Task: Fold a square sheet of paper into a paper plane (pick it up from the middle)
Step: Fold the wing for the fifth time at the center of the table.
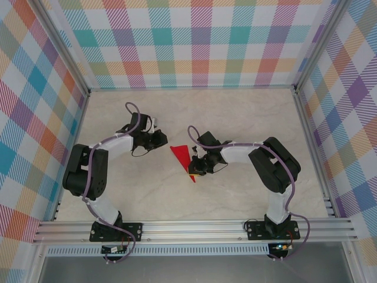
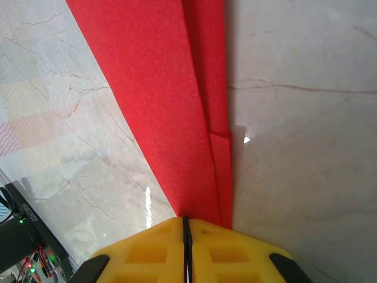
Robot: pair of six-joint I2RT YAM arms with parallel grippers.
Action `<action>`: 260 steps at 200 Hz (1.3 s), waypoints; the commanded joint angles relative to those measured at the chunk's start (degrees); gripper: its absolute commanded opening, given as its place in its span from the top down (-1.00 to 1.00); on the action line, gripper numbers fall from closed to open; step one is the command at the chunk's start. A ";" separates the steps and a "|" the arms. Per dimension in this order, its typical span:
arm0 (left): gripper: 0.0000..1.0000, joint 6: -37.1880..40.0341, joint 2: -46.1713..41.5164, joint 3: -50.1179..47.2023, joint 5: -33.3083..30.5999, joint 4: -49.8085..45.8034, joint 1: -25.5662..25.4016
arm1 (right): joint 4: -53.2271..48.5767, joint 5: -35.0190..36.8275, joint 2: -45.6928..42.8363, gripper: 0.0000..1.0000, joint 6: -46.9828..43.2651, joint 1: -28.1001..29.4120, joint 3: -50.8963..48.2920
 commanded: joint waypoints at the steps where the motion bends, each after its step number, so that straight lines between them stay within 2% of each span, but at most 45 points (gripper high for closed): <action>1: 0.74 -2.17 -0.88 -2.38 4.31 3.25 -3.79 | -11.33 8.11 5.24 0.81 -1.11 0.31 -4.04; 51: 0.77 -2.00 4.16 -2.45 4.29 3.98 -7.84 | -11.16 7.59 4.64 0.81 -1.10 0.31 -3.60; 126: 0.83 -2.53 10.39 -0.23 -1.80 2.36 -8.33 | -9.72 5.58 0.26 0.80 -2.79 0.31 -2.55; 183: 0.84 -1.92 11.16 -0.09 -2.98 -0.28 -8.72 | -6.10 2.59 -6.94 0.78 -3.66 0.31 1.01; 260: 0.85 -1.43 11.25 0.27 -3.06 -1.74 -9.21 | -3.68 1.05 3.11 0.78 -2.97 0.40 12.08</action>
